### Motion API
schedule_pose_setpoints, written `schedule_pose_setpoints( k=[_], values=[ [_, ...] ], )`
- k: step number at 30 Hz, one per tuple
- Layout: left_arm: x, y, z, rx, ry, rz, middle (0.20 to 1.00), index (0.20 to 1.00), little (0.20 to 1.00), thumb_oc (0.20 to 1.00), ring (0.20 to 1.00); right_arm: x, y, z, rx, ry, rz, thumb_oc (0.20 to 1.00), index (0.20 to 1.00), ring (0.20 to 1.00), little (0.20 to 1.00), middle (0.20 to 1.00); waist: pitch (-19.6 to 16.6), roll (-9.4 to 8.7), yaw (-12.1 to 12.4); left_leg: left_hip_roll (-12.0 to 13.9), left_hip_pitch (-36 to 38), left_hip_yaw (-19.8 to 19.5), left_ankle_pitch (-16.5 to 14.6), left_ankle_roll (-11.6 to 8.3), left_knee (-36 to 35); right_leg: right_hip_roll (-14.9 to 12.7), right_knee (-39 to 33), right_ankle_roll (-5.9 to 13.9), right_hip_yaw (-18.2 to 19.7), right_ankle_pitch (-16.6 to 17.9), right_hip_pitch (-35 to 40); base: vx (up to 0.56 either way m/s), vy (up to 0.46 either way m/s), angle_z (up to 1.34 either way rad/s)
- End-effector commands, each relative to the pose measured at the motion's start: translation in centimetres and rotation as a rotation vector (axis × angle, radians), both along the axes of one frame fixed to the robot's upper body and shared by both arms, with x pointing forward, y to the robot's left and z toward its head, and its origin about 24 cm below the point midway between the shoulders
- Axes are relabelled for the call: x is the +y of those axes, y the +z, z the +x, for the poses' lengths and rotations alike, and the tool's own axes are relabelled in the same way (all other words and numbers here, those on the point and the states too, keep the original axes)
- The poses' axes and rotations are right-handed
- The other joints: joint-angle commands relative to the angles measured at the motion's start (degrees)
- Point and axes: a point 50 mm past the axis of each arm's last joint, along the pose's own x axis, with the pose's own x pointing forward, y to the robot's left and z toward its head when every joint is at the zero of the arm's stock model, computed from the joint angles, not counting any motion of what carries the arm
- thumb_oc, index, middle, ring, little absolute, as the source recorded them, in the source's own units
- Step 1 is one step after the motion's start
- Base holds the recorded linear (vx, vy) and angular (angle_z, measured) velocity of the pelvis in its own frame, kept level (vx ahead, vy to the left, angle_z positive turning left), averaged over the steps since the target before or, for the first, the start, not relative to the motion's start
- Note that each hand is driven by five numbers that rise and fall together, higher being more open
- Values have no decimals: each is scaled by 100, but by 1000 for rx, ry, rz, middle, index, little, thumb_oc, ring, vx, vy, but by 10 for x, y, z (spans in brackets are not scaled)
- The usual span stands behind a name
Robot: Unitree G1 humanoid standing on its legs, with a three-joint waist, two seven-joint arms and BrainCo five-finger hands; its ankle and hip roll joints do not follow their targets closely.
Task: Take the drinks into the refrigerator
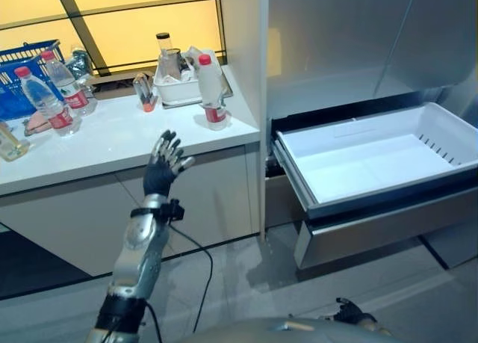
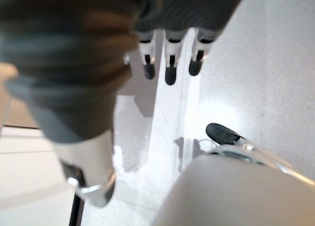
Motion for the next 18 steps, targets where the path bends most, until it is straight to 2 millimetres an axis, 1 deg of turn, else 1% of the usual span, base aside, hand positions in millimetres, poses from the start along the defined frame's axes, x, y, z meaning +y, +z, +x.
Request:
schedule_pose_setpoints(
  k=[1, 4, 6, 7, 9, 11, 12, 16, 18],
  values=[
    [8, 35, 24, -136, 11, 9, 1000, 1000, 1000, 1000, 1000, 15, 1, 22, -21, 64, 18, 1000, 1000, 1000, 1000, 1000, 232, -228, -13, -238, 421, 191, -603, 286, 40, -17, 58, -52, -163, -113, 70, 0, 0, 0],
    [11, 41, 37, -131, 44, 33, 1000, 1000, 1000, 1000, 1000, 17, 0, 20, -14, 60, 23, 1000, 1000, 1000, 1000, 1000, 239, -211, -70, -241, 430, 219, -595, 277, 40, -16, 58, -45, -138, -109, 67, 0, 0, 0],
    [12, 45, 41, -137, 48, 48, 1000, 1000, 1000, 1000, 1000, 17, 0, 19, -12, 57, 25, 1000, 1000, 1000, 1000, 1000, 246, -208, -86, -242, 423, 222, -590, 274, 40, -19, 58, -45, -138, -100, 57, 0, 0, 0],
    [18, 49, 44, -139, 75, 73, 1000, 1000, 1000, 1000, 1000, 19, -1, 18, -12, 55, 29, 1000, 1000, 1000, 1000, 1000, 256, -207, -107, -245, 412, 237, -582, 270, 40, -26, 58, -40, -125, -86, 30, 0, 0, 0],
    [19, 49, 50, -124, 84, 44, 1000, 1000, 1000, 1000, 1000, 19, 0, 20, -14, 50, 29, 1000, 1000, 1000, 1000, 1000, 270, -202, -133, -252, 390, 246, -568, 272, 40, -30, 58, -33, -108, -64, -11, -10, -2, -2],
    [24, 57, 54, -135, 105, 94, 1000, 1000, 1000, 1000, 1000, 19, -1, 19, -15, 42, 33, 1000, 1000, 1000, 1000, 1000, 287, -206, -142, -251, 368, 258, -552, 270, 40, -35, 58, -30, -99, -51, -43, -17, -6, -10],
    [25, 58, 55, -136, 116, 85, 1000, 1000, 1000, 1000, 1000, 19, 0, 20, -18, 38, 33, 1000, 1000, 1000, 1000, 1000, 297, -212, -144, -253, 356, 263, -546, 270, 40, -37, 58, -29, -93, -48, -53, -15, -2, -8],
    [33, 64, 61, -139, 143, 88, 1000, 1000, 1000, 1000, 1000, 17, 0, 19, -20, 25, 29, 1000, 1000, 1000, 1000, 1000, 342, -227, -152, -256, 331, 287, -529, 268, 40, -46, 58, -13, -76, -22, -93, -7, 0, -3],
    [41, 66, 68, -114, 166, 94, 1000, 1000, 1000, 1000, 1000, 14, 1, 20, -22, 20, 24, 1000, 1000, 1000, 1000, 1000, 360, -228, -167, -261, 319, 293, -520, 268, 40, -47, 58, -6, -72, -7, -109, -11, 3, -5]
  ],
)
